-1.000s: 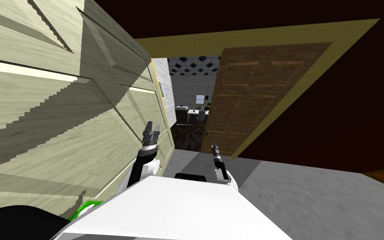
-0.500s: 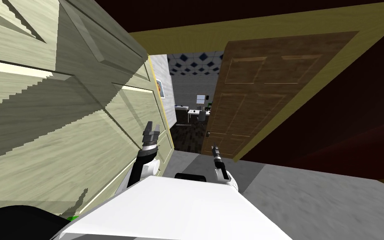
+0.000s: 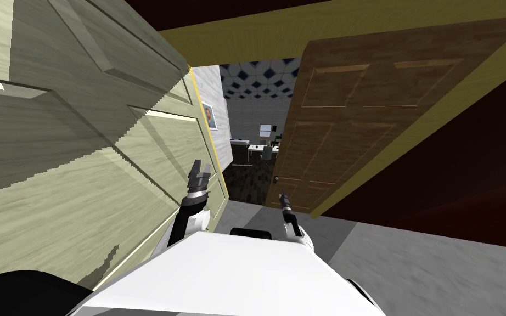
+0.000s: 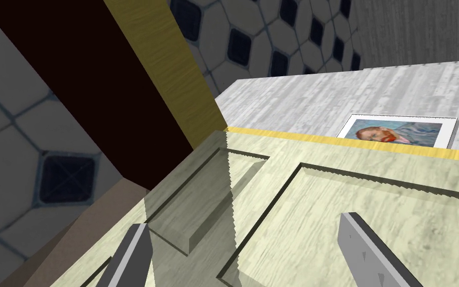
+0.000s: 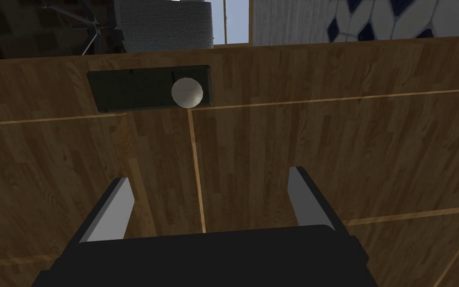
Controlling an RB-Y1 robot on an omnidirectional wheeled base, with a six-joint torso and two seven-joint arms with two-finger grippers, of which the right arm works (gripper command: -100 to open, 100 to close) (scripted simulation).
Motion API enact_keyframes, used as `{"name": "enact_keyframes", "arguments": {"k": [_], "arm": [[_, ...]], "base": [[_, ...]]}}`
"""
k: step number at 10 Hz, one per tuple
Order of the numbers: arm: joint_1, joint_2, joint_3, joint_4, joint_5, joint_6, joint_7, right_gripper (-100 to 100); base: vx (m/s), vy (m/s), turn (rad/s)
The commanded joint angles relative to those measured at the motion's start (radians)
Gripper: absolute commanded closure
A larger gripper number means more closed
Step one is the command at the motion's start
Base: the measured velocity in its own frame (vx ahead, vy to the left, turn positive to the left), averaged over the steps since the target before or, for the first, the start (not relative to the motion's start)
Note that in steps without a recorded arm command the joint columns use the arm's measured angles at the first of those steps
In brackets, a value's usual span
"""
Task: Pull the door open
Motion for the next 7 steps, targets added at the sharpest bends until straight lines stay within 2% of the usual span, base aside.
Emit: {"name": "enact_keyframes", "arguments": {"k": [1, 3, 4, 5, 7], "arm": [[-0.014, -0.002, 0.0, 0.03, -0.005, -0.003, -0.001, -100], [-0.037, -0.006, 0.001, 0.084, -0.014, -0.009, -0.004, -100], [-0.039, -0.005, 0.0, 0.087, -0.011, -0.017, -0.005, -100], [-0.032, -0.021, -0.008, 0.102, -0.017, -0.032, -0.02, -100], [-0.024, -0.036, -0.016, 0.111, -0.022, -0.044, -0.032, -100]], "base": [[0.097, -0.011, 0.016], [0.111, -0.019, 0.026], [0.06, -0.009, 0.009], [0.131, 0.009, 0.098], [0.187, 0.028, 0.105]]}}
